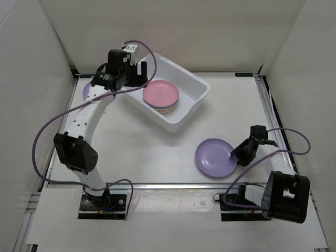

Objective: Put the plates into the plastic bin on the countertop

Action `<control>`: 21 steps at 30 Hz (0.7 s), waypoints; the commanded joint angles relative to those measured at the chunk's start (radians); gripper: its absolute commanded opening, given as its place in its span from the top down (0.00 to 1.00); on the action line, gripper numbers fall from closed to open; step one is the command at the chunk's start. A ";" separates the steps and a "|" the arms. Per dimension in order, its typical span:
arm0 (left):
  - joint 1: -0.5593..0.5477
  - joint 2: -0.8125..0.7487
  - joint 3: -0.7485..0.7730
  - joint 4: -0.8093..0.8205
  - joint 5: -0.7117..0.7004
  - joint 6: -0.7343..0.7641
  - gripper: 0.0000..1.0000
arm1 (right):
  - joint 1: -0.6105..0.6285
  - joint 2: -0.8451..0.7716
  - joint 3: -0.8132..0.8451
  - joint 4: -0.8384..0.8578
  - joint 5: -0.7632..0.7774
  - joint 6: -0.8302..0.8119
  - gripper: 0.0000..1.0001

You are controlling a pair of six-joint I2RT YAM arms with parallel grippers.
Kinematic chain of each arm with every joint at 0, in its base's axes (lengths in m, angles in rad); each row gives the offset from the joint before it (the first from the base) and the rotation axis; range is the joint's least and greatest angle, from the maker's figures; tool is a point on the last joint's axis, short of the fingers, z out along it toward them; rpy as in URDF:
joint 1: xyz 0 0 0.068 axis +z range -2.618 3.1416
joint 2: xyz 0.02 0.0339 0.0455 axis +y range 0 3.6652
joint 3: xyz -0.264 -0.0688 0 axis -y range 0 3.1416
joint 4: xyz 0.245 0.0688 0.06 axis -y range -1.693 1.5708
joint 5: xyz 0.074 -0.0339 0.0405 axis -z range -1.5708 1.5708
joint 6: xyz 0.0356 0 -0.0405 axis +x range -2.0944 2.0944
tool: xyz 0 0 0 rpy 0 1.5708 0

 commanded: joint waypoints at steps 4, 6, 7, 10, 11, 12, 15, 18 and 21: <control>0.023 -0.207 -0.216 -0.031 -0.134 -0.052 0.01 | 0.011 -0.007 0.026 0.067 0.012 -0.009 0.86; 0.043 -0.265 -0.278 -0.031 -0.169 -0.072 0.00 | 0.010 -0.005 0.098 0.042 0.037 -0.037 1.00; 0.050 -0.282 -0.295 -0.031 -0.169 -0.077 0.00 | 0.010 -0.005 0.098 0.042 0.073 -0.051 1.00; 0.075 -0.331 -0.338 -0.027 -0.177 -0.083 0.01 | 0.011 -0.007 0.207 -0.008 0.146 -0.110 1.00; 0.078 -0.339 -0.347 -0.030 -0.179 -0.085 0.00 | 0.011 -0.011 0.274 -0.042 0.166 -0.123 1.00; 0.084 -0.360 -0.356 -0.030 -0.183 -0.086 0.01 | 0.010 -0.016 0.310 -0.058 0.185 -0.129 1.00; 0.106 -0.386 -0.401 -0.027 -0.200 -0.103 0.01 | 0.013 -0.037 0.443 -0.081 0.219 -0.138 1.00; 0.145 -0.412 -0.441 -0.028 -0.223 -0.134 0.01 | 0.014 -0.039 0.555 -0.015 0.210 -0.166 1.00; 0.194 -0.420 -0.473 -0.027 -0.209 -0.171 0.01 | 0.048 0.039 0.666 0.036 0.128 -0.210 1.00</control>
